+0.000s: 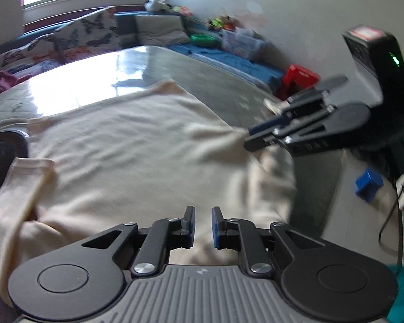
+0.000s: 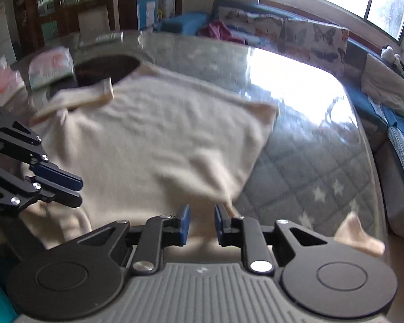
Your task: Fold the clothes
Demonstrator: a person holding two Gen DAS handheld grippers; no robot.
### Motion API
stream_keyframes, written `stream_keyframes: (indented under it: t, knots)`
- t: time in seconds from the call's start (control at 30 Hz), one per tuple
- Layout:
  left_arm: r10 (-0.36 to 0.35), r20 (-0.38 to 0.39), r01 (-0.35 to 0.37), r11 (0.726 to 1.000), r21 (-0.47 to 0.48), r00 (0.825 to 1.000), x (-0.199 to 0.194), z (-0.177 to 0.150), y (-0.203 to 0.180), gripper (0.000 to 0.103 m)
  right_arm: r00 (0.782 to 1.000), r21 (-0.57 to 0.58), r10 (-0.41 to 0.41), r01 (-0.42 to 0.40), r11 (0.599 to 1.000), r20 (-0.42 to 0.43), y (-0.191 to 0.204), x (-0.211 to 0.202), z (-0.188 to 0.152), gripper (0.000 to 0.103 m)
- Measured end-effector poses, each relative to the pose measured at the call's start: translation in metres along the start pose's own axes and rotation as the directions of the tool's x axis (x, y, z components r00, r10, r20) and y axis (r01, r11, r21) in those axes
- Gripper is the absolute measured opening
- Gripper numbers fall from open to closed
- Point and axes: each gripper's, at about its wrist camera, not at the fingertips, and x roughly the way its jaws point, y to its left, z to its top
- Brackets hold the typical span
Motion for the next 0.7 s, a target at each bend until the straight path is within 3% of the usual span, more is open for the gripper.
stream_keyframes:
  t: [0.07,0.17,0.3,0.7]
  knots:
    - [0.038,0.011,-0.037,0.998,-0.051,0.999,0.001,0.009,0.015,0.017,1.0,-0.012,-0.027,0.026,1.0,-0.012,-0.002,0.009,0.009,0.019]
    - [0.089,-0.004,-0.089,0.985,-0.15,0.996,0.008,0.02,0.043,0.018,0.999,0.035,0.026,-0.025,0.999,-0.026,-0.008,0.026,0.014,0.019]
    - [0.131,-0.029,-0.134,0.961,-0.242,0.991,0.019,0.029,0.077,0.018,0.999,0.034,0.021,-0.019,0.999,-0.039,-0.017,0.039,0.027,0.021]
    - [0.201,-0.015,-0.195,0.928,-0.317,0.979,0.033,0.053,0.122,0.026,0.996,0.122,-0.084,0.088,0.989,-0.032,-0.076,0.098,0.082,0.021]
